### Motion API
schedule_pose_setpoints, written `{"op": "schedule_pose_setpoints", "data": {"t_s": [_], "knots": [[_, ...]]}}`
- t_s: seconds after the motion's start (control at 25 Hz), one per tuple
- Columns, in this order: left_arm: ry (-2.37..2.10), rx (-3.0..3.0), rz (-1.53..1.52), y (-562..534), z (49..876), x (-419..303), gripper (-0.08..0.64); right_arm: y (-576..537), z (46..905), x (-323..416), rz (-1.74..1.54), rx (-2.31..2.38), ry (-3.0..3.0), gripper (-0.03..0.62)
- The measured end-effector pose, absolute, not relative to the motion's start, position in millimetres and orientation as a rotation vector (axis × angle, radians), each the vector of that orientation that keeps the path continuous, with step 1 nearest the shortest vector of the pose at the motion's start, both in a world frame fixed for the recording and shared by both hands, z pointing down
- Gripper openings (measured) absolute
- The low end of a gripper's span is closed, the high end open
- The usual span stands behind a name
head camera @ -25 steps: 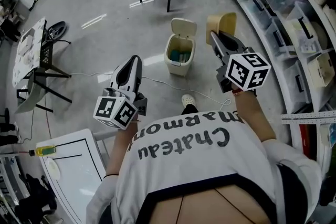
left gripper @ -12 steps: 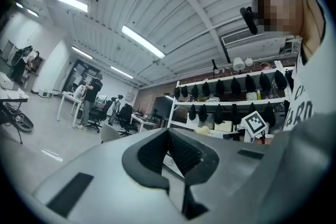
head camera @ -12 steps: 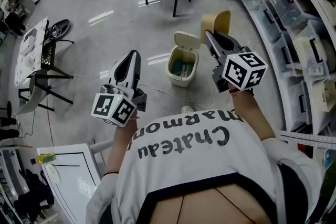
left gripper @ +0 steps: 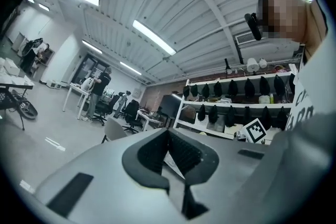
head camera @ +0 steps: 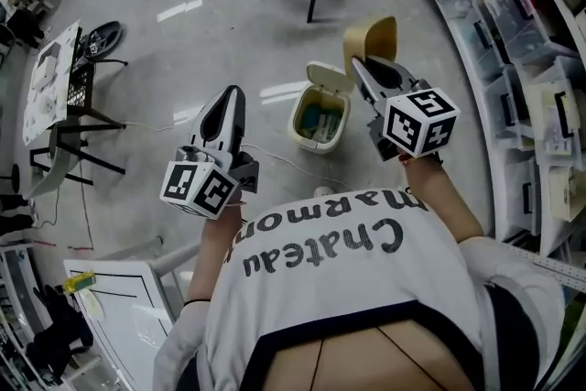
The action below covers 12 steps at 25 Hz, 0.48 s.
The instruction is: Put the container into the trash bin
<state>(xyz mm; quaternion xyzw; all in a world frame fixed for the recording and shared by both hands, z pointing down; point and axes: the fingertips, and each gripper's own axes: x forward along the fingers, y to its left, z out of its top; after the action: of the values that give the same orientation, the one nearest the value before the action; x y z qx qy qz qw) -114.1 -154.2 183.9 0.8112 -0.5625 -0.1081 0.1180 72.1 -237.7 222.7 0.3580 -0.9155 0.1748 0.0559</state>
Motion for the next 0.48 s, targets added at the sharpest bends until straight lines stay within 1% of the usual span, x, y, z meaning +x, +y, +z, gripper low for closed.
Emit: {"op": "schedule_pose_setpoints", "data": {"t_s": [0.2, 0.48], "knots": [[-1.663, 2.304, -0.294, -170, 213, -117, 0.023, -250, 260, 53, 0.628, 0.963, -2.752, 0.035], [-1.646, 2.185, -0.167, -176, 281, -110, 0.023, -248, 342, 29, 0.81, 0.803, -2.642, 0.035]]}}
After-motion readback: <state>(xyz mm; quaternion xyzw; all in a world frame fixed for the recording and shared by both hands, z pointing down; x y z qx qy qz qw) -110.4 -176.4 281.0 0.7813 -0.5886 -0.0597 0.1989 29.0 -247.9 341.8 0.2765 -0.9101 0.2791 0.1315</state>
